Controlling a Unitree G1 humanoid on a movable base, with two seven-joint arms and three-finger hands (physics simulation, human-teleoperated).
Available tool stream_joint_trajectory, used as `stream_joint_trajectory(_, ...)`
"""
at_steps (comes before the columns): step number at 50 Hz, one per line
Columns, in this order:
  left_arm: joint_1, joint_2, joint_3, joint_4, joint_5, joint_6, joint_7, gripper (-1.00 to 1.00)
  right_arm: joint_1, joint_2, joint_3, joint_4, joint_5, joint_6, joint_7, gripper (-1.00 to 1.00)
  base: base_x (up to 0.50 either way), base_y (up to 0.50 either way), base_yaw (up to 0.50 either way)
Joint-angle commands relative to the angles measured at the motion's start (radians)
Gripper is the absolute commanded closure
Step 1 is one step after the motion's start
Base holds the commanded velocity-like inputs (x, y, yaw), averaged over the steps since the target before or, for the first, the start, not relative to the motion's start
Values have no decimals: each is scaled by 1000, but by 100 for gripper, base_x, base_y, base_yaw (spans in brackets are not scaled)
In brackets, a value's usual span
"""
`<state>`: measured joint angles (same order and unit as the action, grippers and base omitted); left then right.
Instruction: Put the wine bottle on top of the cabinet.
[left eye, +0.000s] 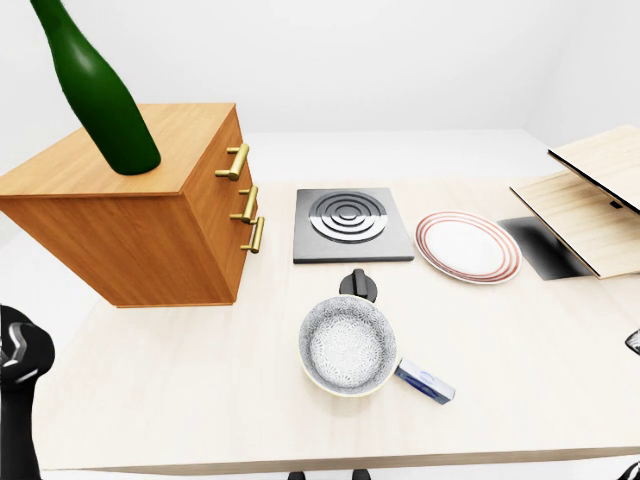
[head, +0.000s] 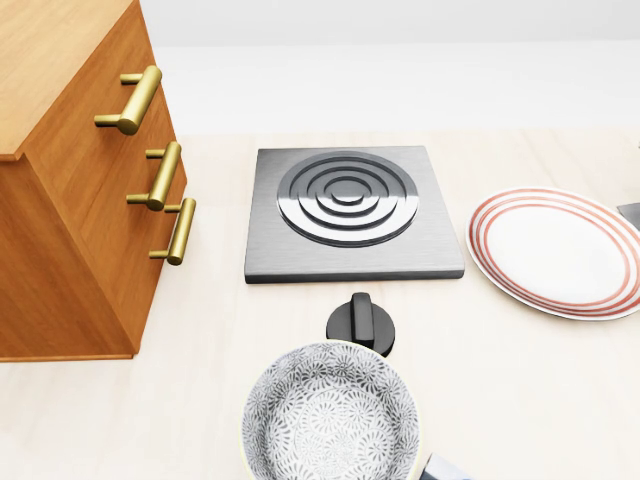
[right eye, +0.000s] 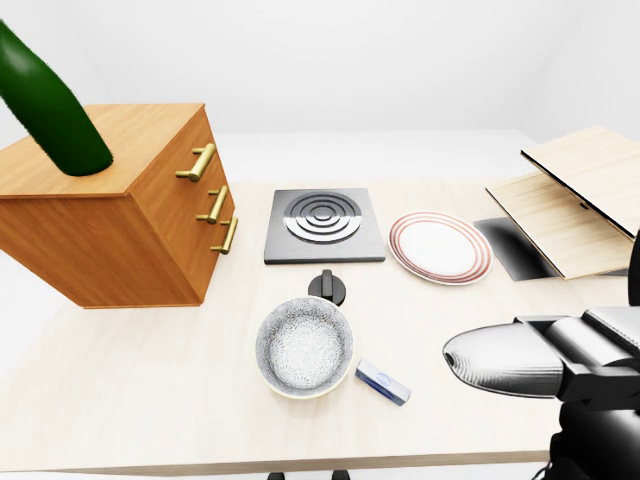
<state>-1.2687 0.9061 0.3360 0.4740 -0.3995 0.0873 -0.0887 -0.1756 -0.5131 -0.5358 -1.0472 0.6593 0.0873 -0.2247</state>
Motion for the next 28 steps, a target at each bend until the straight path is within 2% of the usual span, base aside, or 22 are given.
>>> stream_joint_trajectory(1, 131, 126, 124, -500, -281, 0, 135, -100, 29, -35, -10, 0, 74, 0, -52, -100, 0, 0, 0)
stream_joint_trajectory(4, 299, 122, 236, -723, -489, 0, 263, -100, 53, -58, -17, 0, 119, 0, -83, -100, 0, 0, 0)
stream_joint_trajectory(6, 421, 140, 286, -817, -606, 0, 340, -100, 81, -78, -21, 0, 155, 0, -109, -100, 0, 0, 0)
stream_joint_trajectory(7, 525, 133, 349, -914, -683, 0, 380, -100, 97, -93, -24, 0, 176, 0, -125, -100, 0, 0, 0)
stream_joint_trajectory(9, 659, 146, 397, -989, -777, 0, 434, -100, 126, -120, -27, 0, 216, 0, -153, -100, 0, 0, 0)
stream_joint_trajectory(10, 765, 112, 440, -1084, -820, 0, 449, -100, 155, -138, -26, 0, 241, 0, -172, -100, 0, 0, 0)
stream_joint_trajectory(11, 827, 96, 463, -1133, -837, 0, 456, -100, 178, -157, -20, 0, 259, 0, -192, -100, 0, 0, 0)
stream_joint_trajectory(12, 867, 88, 478, -1160, -853, 0, 466, -100, 196, -173, -14, 0, 273, 0, -208, -100, 0, 0, 0)
stream_joint_trajectory(14, 958, 54, 555, -1242, -926, 0, 490, -100, 265, -206, 0, 0, 294, 0, -230, -100, 0, 0, 0)
stream_joint_trajectory(15, 1026, -11, 577, -1302, -890, 0, 458, -100, 298, -217, 11, 0, 290, 0, -233, -100, 0, 0, 0)
stream_joint_trajectory(16, 1111, -100, 616, -1388, -863, 0, 409, -100, 360, -228, 36, 0, 257, 0, -226, -100, 0, 0, 0)
stream_joint_trajectory(17, 1157, -145, 641, -1434, -853, 0, 379, -100, 417, -234, 65, 0, 225, 0, -220, -100, 0, 0, 0)
stream_joint_trajectory(20, 1267, -233, 703, -1513, -873, 0, 326, -100, 568, -220, 132, 0, 125, 0, -186, -100, 0, 0, 0)
stream_joint_trajectory(22, 1355, -247, 707, -1521, -860, 0, 287, -100, 663, -216, 150, 0, 88, 0, -173, -100, 0, 0, 0)
stream_joint_trajectory(23, 1409, -255, 705, -1521, -852, 0, 261, -100, 710, -204, 161, 0, 55, 0, -156, -100, 0, 0, 0)
stream_joint_trajectory(24, 1517, -285, 691, -1521, -802, 0, 187, -100, 817, -171, 195, 0, -17, 0, -117, -100, 0, 0, 0)
stream_joint_trajectory(25, 1589, -306, 659, -1521, -762, 0, 155, -100, 869, -147, 219, 0, -59, -25, -96, -100, 0, 0, 0)
stream_joint_trajectory(26, 1670, -335, 629, -1521, -728, 0, 113, -100, 927, -104, 252, 0, -117, -84, -63, -100, 0, 0, 0)
stream_joint_trajectory(27, 1742, -360, 597, -1521, -694, 0, 81, -100, 971, -56, 282, 0, -169, -125, -24, -100, 0, 0, 0)
stream_joint_trajectory(28, 1823, -362, 604, -1521, -714, 0, 60, -100, 1041, 13, 321, 0, -237, -175, 30, -100, 0, 0, 0)
